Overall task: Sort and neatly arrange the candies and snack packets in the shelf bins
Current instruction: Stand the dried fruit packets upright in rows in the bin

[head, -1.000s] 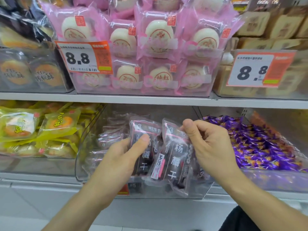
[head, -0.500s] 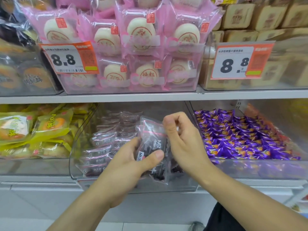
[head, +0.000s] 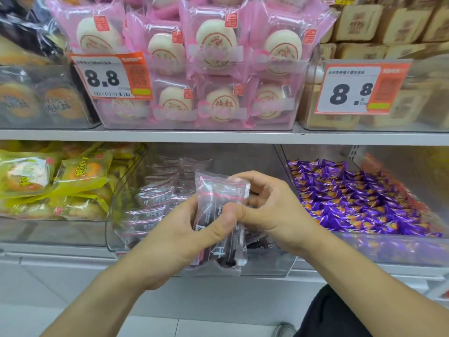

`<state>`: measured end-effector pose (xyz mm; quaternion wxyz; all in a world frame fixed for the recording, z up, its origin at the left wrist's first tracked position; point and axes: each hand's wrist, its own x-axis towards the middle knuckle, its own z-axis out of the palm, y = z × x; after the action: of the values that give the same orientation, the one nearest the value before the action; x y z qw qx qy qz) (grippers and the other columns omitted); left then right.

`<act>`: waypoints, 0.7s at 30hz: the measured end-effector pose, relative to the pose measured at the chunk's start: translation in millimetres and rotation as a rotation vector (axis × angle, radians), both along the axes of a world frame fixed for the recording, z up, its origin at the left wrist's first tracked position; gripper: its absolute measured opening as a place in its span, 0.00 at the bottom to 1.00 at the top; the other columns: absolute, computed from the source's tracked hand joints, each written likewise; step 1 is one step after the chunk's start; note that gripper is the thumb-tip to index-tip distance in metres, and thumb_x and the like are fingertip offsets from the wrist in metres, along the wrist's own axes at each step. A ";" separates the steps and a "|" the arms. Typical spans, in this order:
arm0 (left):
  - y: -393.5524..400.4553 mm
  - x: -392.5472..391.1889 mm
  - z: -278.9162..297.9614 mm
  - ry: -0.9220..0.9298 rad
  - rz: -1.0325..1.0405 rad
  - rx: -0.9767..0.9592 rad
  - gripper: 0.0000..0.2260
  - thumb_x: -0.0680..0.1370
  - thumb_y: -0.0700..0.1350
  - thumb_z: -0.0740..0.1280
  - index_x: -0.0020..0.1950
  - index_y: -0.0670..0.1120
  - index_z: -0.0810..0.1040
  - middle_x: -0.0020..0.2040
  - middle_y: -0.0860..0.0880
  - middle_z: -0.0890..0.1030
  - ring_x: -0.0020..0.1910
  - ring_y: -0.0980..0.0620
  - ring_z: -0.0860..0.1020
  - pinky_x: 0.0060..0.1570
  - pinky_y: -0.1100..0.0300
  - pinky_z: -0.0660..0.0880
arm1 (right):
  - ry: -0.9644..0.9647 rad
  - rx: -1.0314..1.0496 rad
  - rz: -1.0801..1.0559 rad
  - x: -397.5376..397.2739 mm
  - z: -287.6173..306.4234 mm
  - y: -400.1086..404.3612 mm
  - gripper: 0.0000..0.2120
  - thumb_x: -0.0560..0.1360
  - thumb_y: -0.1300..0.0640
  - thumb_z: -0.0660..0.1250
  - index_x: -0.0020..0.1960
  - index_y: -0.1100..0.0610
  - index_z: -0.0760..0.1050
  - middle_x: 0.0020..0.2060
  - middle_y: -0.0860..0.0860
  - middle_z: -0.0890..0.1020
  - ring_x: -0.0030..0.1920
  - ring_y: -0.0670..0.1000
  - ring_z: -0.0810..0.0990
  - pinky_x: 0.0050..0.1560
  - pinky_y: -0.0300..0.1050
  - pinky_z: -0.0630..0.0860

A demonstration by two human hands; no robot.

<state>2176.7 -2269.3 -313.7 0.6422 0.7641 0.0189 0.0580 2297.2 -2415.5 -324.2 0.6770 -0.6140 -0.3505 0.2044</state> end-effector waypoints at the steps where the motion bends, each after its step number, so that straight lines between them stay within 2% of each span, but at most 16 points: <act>1: -1.8 0.6 0.9 -0.003 0.060 0.043 0.22 0.71 0.63 0.68 0.62 0.56 0.77 0.56 0.61 0.83 0.57 0.62 0.80 0.50 0.73 0.73 | 0.011 -0.011 -0.011 -1.4 -1.5 2.6 0.21 0.61 0.54 0.80 0.53 0.53 0.81 0.49 0.57 0.85 0.46 0.56 0.80 0.50 0.59 0.80; 2: -1.0 0.9 1.3 0.001 0.089 0.071 0.21 0.70 0.62 0.68 0.60 0.56 0.78 0.54 0.60 0.84 0.55 0.61 0.81 0.49 0.72 0.74 | 0.022 -0.028 -0.010 -1.6 -1.9 3.6 0.21 0.62 0.52 0.79 0.54 0.53 0.81 0.49 0.60 0.85 0.45 0.56 0.80 0.49 0.62 0.80; 3: 0.3 1.0 3.7 0.014 0.095 0.088 0.19 0.70 0.59 0.68 0.59 0.55 0.79 0.52 0.59 0.85 0.53 0.60 0.82 0.49 0.68 0.76 | 0.048 -0.045 0.005 0.4 -0.4 3.9 0.20 0.65 0.51 0.78 0.55 0.55 0.81 0.47 0.60 0.85 0.44 0.55 0.80 0.45 0.60 0.79; 5: 9.8 0.8 8.6 0.035 0.148 0.071 0.18 0.70 0.59 0.70 0.57 0.54 0.81 0.49 0.55 0.86 0.49 0.55 0.84 0.50 0.59 0.78 | 0.188 -0.088 0.046 11.5 5.3 4.0 0.18 0.74 0.47 0.69 0.57 0.60 0.80 0.46 0.56 0.85 0.41 0.51 0.81 0.38 0.48 0.76; 7: 27.3 2.4 4.4 0.035 0.287 -0.010 0.21 0.67 0.64 0.75 0.52 0.52 0.84 0.45 0.51 0.86 0.44 0.47 0.83 0.47 0.52 0.77 | 0.298 -0.165 -0.018 32.9 9.7 3.5 0.18 0.79 0.49 0.64 0.59 0.63 0.79 0.47 0.57 0.85 0.42 0.52 0.82 0.41 0.45 0.79; 8: 34.7 3.6 0.4 0.042 0.364 -0.051 0.24 0.64 0.67 0.76 0.50 0.51 0.84 0.45 0.47 0.86 0.43 0.40 0.82 0.48 0.48 0.78 | 0.251 -0.235 -0.077 45.2 10.9 4.4 0.16 0.80 0.53 0.66 0.59 0.65 0.78 0.46 0.58 0.85 0.42 0.53 0.83 0.44 0.46 0.80; 9: 40.1 4.8 -4.0 0.053 0.425 -0.082 0.26 0.61 0.68 0.76 0.50 0.52 0.85 0.46 0.43 0.85 0.45 0.35 0.80 0.51 0.44 0.79 | 0.121 -0.349 -0.134 58.9 10.8 7.4 0.14 0.78 0.57 0.68 0.59 0.65 0.78 0.44 0.57 0.85 0.42 0.53 0.83 0.47 0.47 0.82; 10: 43.4 5.6 -7.7 0.058 0.471 -0.102 0.27 0.59 0.69 0.75 0.49 0.52 0.85 0.46 0.43 0.85 0.45 0.34 0.79 0.51 0.45 0.78 | -0.085 -0.506 -0.174 73.4 11.1 12.4 0.12 0.77 0.59 0.71 0.58 0.64 0.79 0.43 0.55 0.85 0.43 0.53 0.84 0.51 0.48 0.82; 12: 48.3 7.3 -13.2 0.074 0.552 -0.121 0.28 0.57 0.70 0.76 0.45 0.50 0.85 0.38 0.51 0.84 0.38 0.45 0.77 0.44 0.51 0.75 | -0.517 -0.875 -0.183 97.6 13.5 31.1 0.12 0.74 0.57 0.73 0.56 0.57 0.81 0.47 0.51 0.85 0.48 0.52 0.84 0.55 0.46 0.79; 13: 49.5 8.0 -14.4 0.090 0.582 -0.133 0.29 0.57 0.70 0.77 0.45 0.48 0.84 0.36 0.54 0.83 0.38 0.49 0.76 0.43 0.52 0.74 | -0.659 -1.026 -0.167 105.2 14.5 43.3 0.13 0.73 0.56 0.73 0.57 0.55 0.81 0.51 0.50 0.84 0.52 0.51 0.83 0.58 0.44 0.78; 15: 50.5 9.2 -15.8 0.102 0.586 -0.171 0.28 0.58 0.67 0.78 0.48 0.49 0.84 0.39 0.56 0.85 0.41 0.49 0.80 0.46 0.49 0.77 | -0.749 -1.191 -0.127 118.8 9.7 66.8 0.18 0.72 0.52 0.75 0.60 0.54 0.80 0.57 0.49 0.82 0.57 0.52 0.81 0.61 0.44 0.76; 18: 50.4 9.9 -19.2 0.112 0.589 -0.192 0.25 0.60 0.65 0.78 0.48 0.49 0.85 0.44 0.54 0.86 0.51 0.47 0.83 0.53 0.48 0.78 | -0.702 -1.266 -0.007 133.6 -13.4 91.3 0.33 0.68 0.43 0.78 0.67 0.56 0.75 0.63 0.50 0.78 0.60 0.54 0.79 0.62 0.45 0.76; 21: 52.1 10.7 -25.0 0.131 0.564 -0.197 0.27 0.59 0.68 0.78 0.48 0.50 0.85 0.45 0.49 0.86 0.49 0.45 0.83 0.56 0.45 0.77 | -0.732 -1.369 0.049 146.9 -29.4 100.5 0.35 0.71 0.43 0.75 0.71 0.59 0.71 0.67 0.51 0.76 0.62 0.56 0.77 0.62 0.47 0.75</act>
<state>2187.4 -2217.2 -338.7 0.6691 0.6649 0.2771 0.1826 2444.0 -2315.0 -353.6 -0.0168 -0.9160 -0.3610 0.1744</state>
